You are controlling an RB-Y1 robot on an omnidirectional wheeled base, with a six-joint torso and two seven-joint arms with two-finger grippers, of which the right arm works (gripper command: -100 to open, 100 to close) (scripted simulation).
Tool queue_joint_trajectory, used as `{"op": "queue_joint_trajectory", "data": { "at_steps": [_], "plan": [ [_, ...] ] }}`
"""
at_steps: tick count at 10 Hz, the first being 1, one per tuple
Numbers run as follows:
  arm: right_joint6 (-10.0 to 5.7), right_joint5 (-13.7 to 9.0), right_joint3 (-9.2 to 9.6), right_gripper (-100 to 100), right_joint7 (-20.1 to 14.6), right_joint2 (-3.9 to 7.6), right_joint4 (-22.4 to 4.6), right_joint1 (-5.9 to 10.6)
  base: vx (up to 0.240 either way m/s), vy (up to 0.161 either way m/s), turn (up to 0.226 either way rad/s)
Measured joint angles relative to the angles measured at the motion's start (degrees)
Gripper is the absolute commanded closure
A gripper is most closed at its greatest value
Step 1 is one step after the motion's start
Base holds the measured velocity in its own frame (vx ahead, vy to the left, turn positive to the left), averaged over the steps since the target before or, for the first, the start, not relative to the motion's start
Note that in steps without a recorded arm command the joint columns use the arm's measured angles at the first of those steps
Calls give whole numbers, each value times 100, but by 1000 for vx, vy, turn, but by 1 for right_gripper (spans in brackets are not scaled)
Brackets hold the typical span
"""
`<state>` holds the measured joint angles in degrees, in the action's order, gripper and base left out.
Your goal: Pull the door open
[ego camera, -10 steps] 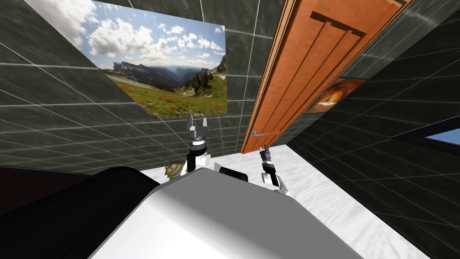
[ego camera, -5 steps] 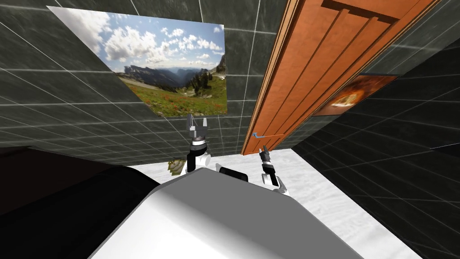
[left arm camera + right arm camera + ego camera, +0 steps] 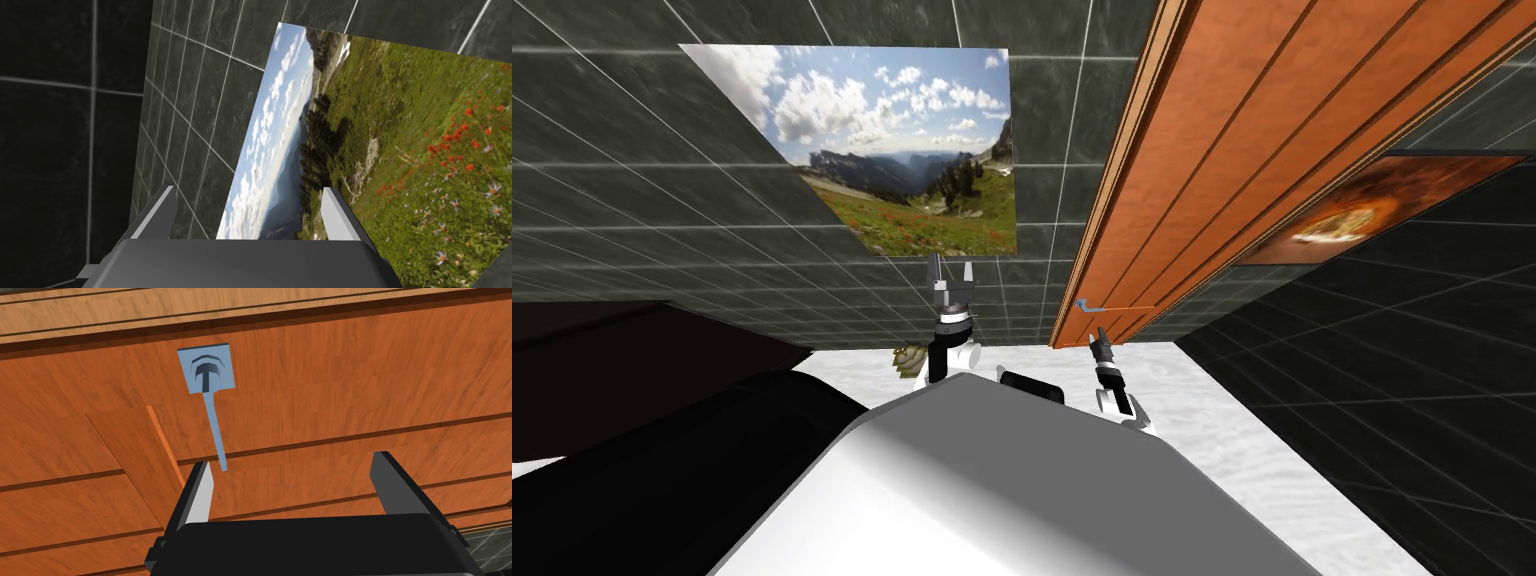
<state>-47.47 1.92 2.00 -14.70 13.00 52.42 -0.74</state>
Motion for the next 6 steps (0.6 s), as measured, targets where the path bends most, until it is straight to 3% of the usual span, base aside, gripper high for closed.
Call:
{"op": "queue_joint_trajectory", "data": {
  "at_steps": [6],
  "plan": [
    [-128, -18, 21, -100, -59, 79, -763, 282, 38, -99, 137]
  ]
}}
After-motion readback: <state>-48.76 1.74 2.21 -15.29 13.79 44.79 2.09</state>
